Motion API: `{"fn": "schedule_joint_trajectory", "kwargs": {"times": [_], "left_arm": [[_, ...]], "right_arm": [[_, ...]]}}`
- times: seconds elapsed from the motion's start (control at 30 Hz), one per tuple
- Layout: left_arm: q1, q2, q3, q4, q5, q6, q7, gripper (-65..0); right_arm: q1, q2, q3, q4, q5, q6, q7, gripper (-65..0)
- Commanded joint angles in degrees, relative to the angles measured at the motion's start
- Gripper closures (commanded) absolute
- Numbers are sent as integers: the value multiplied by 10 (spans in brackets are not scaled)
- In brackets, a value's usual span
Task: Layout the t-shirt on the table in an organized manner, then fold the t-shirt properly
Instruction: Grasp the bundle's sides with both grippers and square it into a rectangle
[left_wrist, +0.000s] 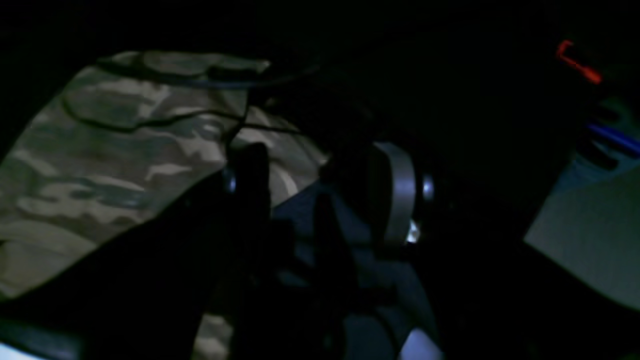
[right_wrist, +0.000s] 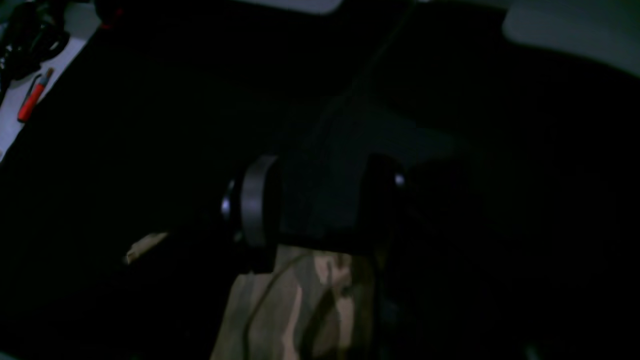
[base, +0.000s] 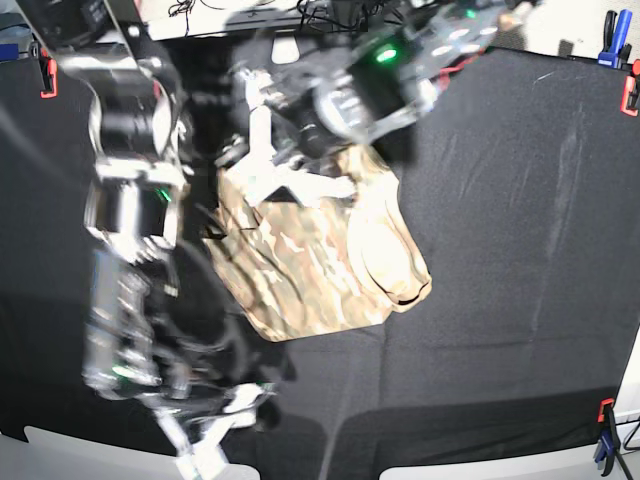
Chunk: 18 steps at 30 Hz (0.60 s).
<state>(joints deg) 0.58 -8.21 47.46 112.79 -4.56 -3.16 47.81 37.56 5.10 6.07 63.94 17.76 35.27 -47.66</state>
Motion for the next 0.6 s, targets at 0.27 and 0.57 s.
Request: {"fn": "schedule_joint_trajectory", "kwargs": {"times": [0.27,0.57], "left_arm": [[-8,67,-1,-168,-23,0,-63,-296],[-19,71,-5,-221,143,17,-76,-296]], "right_arm": [[49,-32,-1,-223,-70,3,146,-271],[45,-32,-1,-293,-116,3,165,-271]]}}
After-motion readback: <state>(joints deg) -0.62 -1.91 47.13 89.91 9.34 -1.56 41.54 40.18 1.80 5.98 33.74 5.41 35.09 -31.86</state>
